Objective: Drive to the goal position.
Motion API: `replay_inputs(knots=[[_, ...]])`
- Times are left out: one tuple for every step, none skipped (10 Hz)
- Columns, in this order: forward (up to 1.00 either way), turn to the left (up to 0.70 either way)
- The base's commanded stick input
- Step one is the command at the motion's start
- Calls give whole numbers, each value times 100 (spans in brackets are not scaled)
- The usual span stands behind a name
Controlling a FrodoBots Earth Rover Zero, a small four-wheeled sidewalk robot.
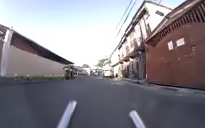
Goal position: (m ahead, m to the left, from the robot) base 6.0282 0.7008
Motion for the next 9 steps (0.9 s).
replay_inputs(knots=[[85,0],[85,0],[85,0],[85,-11],[85,-27],[85,-34],[85,-34],[85,-34],[85,-34]])
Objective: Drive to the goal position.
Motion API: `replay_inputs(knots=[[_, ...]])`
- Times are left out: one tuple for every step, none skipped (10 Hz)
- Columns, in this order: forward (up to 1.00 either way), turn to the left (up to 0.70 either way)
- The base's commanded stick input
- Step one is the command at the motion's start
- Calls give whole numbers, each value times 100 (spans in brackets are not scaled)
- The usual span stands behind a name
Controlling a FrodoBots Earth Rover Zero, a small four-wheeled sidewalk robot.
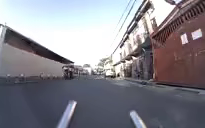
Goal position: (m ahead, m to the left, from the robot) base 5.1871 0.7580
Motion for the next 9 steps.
replay_inputs(knots=[[85,-34],[85,-34],[85,-15],[85,-4],[85,0],[85,0],[85,0],[85,0],[85,0]])
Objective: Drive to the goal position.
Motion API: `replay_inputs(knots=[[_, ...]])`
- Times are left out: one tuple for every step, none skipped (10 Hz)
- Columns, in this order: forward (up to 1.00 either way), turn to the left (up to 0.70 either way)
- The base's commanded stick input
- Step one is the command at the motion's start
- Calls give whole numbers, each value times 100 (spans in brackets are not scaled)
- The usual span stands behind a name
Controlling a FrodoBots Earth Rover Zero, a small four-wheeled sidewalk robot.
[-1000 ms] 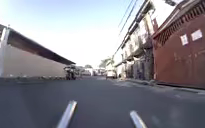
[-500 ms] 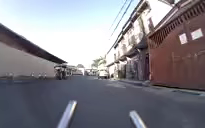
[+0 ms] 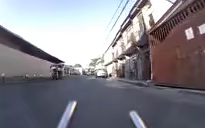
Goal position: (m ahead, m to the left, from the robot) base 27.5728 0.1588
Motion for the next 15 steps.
replay_inputs(knots=[[85,0],[85,0],[85,0],[85,0],[85,0],[85,0],[85,-2],[85,-15],[85,-34],[85,-34],[85,-34],[85,-34],[85,-34],[85,-34],[85,-34]])
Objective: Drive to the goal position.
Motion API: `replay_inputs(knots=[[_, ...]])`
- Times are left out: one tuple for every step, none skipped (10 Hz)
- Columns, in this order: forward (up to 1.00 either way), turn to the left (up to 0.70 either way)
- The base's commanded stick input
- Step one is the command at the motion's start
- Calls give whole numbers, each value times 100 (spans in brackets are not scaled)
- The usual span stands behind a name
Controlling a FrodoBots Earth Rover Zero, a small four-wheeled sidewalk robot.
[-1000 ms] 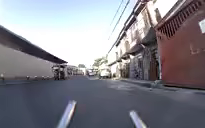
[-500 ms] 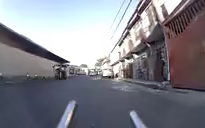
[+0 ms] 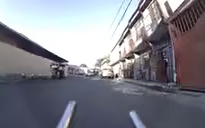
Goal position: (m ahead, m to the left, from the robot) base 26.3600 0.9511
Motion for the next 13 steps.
replay_inputs(knots=[[85,-34],[85,-34],[85,-34],[85,-34],[85,-28],[85,-6],[85,0],[85,0],[85,0],[85,0],[85,0],[85,0],[85,0]])
